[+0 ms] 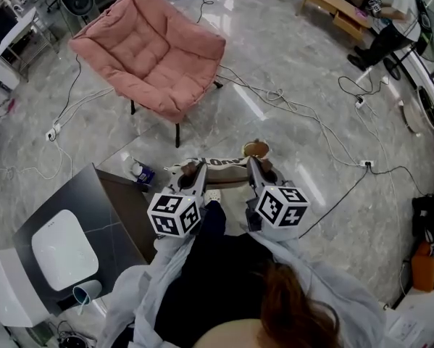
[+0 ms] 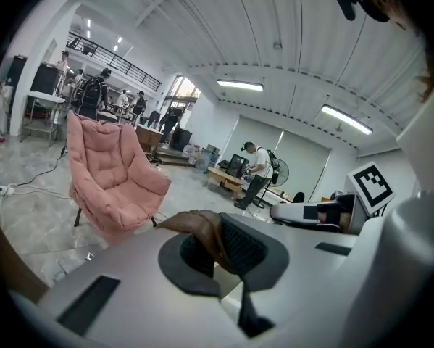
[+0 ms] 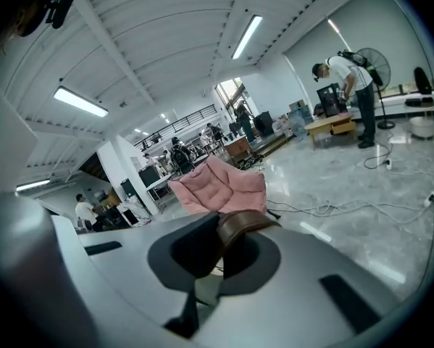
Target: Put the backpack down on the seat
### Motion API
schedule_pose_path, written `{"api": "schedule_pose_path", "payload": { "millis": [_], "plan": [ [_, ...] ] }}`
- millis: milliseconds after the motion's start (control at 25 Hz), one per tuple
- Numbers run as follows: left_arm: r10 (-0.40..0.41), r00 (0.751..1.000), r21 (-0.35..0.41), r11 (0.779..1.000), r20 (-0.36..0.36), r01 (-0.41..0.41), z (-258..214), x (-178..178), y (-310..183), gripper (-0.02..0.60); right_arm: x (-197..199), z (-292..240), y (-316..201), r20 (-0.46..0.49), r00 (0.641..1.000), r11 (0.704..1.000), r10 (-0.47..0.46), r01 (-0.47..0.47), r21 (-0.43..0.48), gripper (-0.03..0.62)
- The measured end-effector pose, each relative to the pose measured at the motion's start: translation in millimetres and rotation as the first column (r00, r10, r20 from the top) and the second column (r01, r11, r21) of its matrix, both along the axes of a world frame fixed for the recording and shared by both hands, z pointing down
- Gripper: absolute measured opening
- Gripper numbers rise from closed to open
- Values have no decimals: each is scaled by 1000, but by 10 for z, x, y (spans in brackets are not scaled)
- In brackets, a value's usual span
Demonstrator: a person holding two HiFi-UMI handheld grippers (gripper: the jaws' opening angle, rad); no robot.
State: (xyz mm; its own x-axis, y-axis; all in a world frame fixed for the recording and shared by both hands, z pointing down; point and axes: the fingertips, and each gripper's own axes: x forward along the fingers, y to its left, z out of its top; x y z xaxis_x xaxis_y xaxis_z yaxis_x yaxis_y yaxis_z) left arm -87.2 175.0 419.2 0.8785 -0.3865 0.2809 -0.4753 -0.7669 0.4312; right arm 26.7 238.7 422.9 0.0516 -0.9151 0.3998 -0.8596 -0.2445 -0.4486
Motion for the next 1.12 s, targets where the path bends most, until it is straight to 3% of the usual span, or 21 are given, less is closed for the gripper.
{"api": "schedule_pose_path", "payload": {
  "millis": [360,560,880,1120],
  "plan": [
    [7,1000,-14,1000,-3,-7,47,231,-637,14,204,86,-586,11,1000,1000,0,0,-31,8],
    [31,999,-6,999,-4,-31,88,300,-848,14,270,75,-806,64,998,1000,16,-17,16,9],
    [1,1000,-29,1000,-8,-2,130,384,-1109,14,377,67,-1113,14,1000,1000,-21,21,9,9],
    [-18,1000,-64,998,8,19,264,607,-1466,14,600,220,-1456,52,998,999,-30,31,-13,9]
  ]
}}
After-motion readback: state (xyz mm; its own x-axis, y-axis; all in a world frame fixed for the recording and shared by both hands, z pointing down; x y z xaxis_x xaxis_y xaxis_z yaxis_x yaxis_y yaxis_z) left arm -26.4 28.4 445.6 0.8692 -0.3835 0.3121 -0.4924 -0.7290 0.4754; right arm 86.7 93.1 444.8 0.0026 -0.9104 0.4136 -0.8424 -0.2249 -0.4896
